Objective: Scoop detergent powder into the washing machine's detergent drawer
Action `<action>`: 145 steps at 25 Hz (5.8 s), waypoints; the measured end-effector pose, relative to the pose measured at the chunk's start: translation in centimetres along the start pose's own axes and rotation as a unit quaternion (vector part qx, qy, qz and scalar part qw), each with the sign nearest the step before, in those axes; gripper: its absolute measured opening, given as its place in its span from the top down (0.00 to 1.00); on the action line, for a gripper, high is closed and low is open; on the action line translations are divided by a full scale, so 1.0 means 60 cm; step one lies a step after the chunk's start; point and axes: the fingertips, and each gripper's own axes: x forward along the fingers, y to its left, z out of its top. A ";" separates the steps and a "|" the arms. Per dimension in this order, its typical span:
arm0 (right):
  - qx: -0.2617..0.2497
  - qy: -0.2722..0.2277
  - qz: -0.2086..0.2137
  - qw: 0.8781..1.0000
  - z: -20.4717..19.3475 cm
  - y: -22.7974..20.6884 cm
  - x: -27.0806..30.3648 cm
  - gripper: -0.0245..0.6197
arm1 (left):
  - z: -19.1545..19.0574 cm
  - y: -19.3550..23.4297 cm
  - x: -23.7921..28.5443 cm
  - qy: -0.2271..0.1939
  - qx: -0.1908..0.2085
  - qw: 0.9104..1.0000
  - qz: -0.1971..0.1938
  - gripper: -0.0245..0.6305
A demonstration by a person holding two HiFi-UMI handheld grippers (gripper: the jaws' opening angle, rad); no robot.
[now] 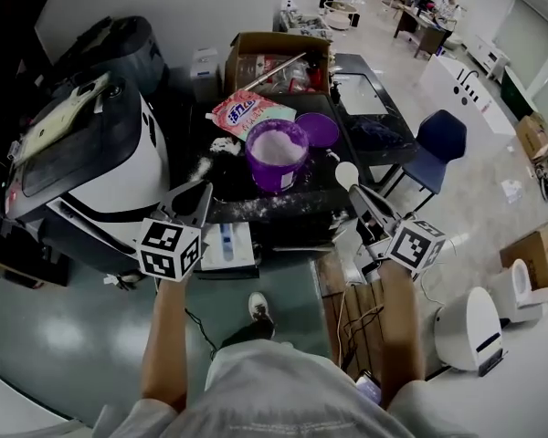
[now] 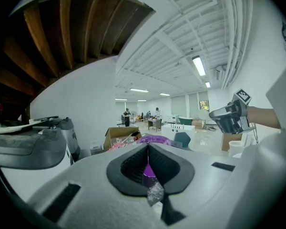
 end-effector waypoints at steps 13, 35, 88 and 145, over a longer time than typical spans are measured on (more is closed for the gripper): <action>0.006 0.001 -0.001 1.000 -0.087 0.102 -0.171 0.95 | -0.048 -0.095 -0.226 0.009 -0.029 0.999 0.026 0.95; -0.013 0.082 0.020 0.996 -0.229 0.201 -0.020 0.95 | -0.124 0.016 -0.303 0.019 -0.050 0.998 0.033 0.95; -0.360 0.443 -0.044 0.820 -0.651 0.144 0.309 0.95 | -0.330 0.276 -0.176 0.087 -0.097 0.990 -0.053 0.95; -0.688 0.440 0.003 0.577 -0.675 0.126 0.289 0.95 | -0.336 0.275 -0.197 0.096 -0.052 0.993 -0.035 0.95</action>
